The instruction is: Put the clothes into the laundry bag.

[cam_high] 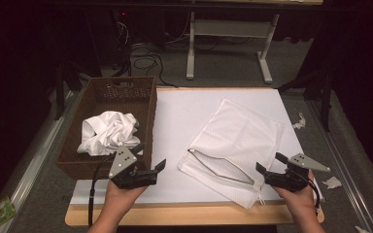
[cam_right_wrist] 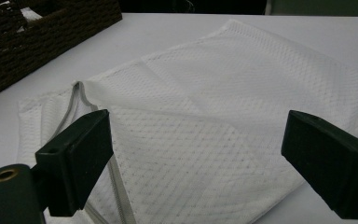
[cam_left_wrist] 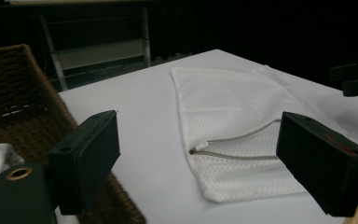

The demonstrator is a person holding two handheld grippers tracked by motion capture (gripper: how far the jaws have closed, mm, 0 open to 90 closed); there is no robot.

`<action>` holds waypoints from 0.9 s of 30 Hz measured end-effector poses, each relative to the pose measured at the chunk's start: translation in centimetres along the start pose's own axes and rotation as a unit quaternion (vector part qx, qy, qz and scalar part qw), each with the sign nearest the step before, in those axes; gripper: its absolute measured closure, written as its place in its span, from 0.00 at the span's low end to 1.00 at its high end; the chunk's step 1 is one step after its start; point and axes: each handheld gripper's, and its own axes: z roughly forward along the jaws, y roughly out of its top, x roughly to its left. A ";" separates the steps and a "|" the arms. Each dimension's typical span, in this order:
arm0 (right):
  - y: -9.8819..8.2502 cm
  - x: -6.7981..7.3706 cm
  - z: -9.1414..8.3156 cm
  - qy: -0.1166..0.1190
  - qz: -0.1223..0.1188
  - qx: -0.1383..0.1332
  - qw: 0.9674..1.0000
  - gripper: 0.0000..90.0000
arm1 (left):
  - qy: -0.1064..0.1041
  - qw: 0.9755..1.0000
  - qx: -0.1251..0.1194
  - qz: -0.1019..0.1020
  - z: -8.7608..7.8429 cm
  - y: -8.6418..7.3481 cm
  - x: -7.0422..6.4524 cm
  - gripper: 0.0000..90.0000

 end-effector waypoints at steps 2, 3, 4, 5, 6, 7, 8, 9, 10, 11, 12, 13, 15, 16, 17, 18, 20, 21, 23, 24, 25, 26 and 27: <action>0.0 0.0 0.0 0.003 -0.001 0.000 1.000 0.11 | 0.014 1.000 -0.004 -0.002 -0.4 0.0 0.6 0.15; 0.0 0.0 0.1 0.006 -0.001 -0.001 1.000 0.11 | 0.018 1.000 -0.005 -0.003 -0.5 0.0 0.9 0.15; 0.0 0.1 0.1 0.006 -0.002 -0.001 1.000 0.11 | 0.027 1.000 -0.007 -0.005 -0.8 0.0 1.3 0.15; 0.0 0.1 0.2 0.007 -0.007 0.000 1.000 0.11 | 0.036 0.999 -0.008 -0.006 -1.0 0.0 1.7 0.15; 0.0 0.1 0.2 0.008 -0.006 0.001 1.000 0.11 | 0.041 0.999 -0.010 -0.008 -1.2 0.0 1.9 0.15; 0.0 0.2 0.2 0.008 -0.007 0.001 1.000 0.11 | 0.046 0.999 -0.011 -0.009 -1.4 0.0 2.3 0.16; 0.0 0.2 0.2 0.007 -0.007 0.001 1.000 0.11 | 0.053 0.999 -0.010 -0.010 -1.6 0.0 2.6 0.16; 0.0 0.2 0.2 0.009 -0.006 0.001 1.000 0.11 | 0.061 0.998 -0.010 -0.010 -1.8 0.0 2.9 0.16; -0.1 0.2 0.2 0.010 -0.005 0.003 1.000 0.12 | 0.071 0.997 -0.009 -0.013 -2.1 -0.1 3.3 0.16; -0.1 0.1 0.3 0.008 -0.007 0.002 1.000 0.12 | 0.077 0.997 -0.009 -0.013 -2.3 -0.1 3.5 0.16; -0.1 0.1 0.3 0.007 -0.007 0.002 1.000 0.12 | 0.084 0.996 -0.010 -0.018 -2.5 -0.1 3.9 0.16; -0.1 0.1 0.2 0.006 -0.006 0.003 1.000 0.12 | 0.090 0.996 -0.012 -0.022 -2.7 -0.1 4.2 0.16; -0.1 0.0 0.2 0.003 -0.007 0.003 1.000 0.13 | 0.104 0.994 -0.014 -0.030 -3.2 -0.1 4.8 0.16; -0.1 0.0 0.2 0.001 -0.007 0.003 1.000 0.13 | 0.107 0.994 -0.015 -0.033 -3.3 -0.2 5.0 0.16; -0.1 0.0 0.2 -0.002 -0.009 0.003 1.000 0.13 | 0.111 0.993 -0.012 -0.037 -3.4 -0.3 5.2 0.16; -0.1 0.0 0.1 -0.006 -0.010 0.004 1.000 0.13 | 0.113 0.993 -0.011 -0.042 -3.4 -0.4 5.3 0.16; -0.1 -0.1 0.2 -0.006 -0.010 0.007 1.000 0.13 | 0.114 0.992 -0.013 -0.046 -3.4 -0.5 5.5 0.16; -0.1 -0.1 0.2 -0.007 -0.010 0.009 1.000 0.13 | 0.113 0.992 -0.012 -0.047 -3.4 -0.5 5.5 0.16; -0.2 0.0 0.3 -0.005 -0.012 0.013 1.000 0.13 | 0.112 0.993 -0.013 -0.047 -3.3 -0.5 5.4 0.16; -0.2 0.0 0.3 -0.007 -0.013 0.014 1.000 0.13 | 0.111 0.993 -0.013 -0.047 -3.3 -0.5 5.4 0.16; -0.1 0.0 0.2 -0.007 -0.016 0.013 1.000 0.13 | 0.110 0.993 -0.013 -0.047 -3.3 -0.5 5.4 0.16; -0.1 0.0 0.2 -0.007 -0.015 0.013 1.000 0.13 | 0.108 0.993 -0.013 -0.047 -3.3 -0.5 5.3 0.16; 0.0 0.1 0.1 -0.009 -0.009 0.013 1.000 0.14 | 0.108 0.993 -0.011 -0.048 -3.3 -0.5 5.3 0.16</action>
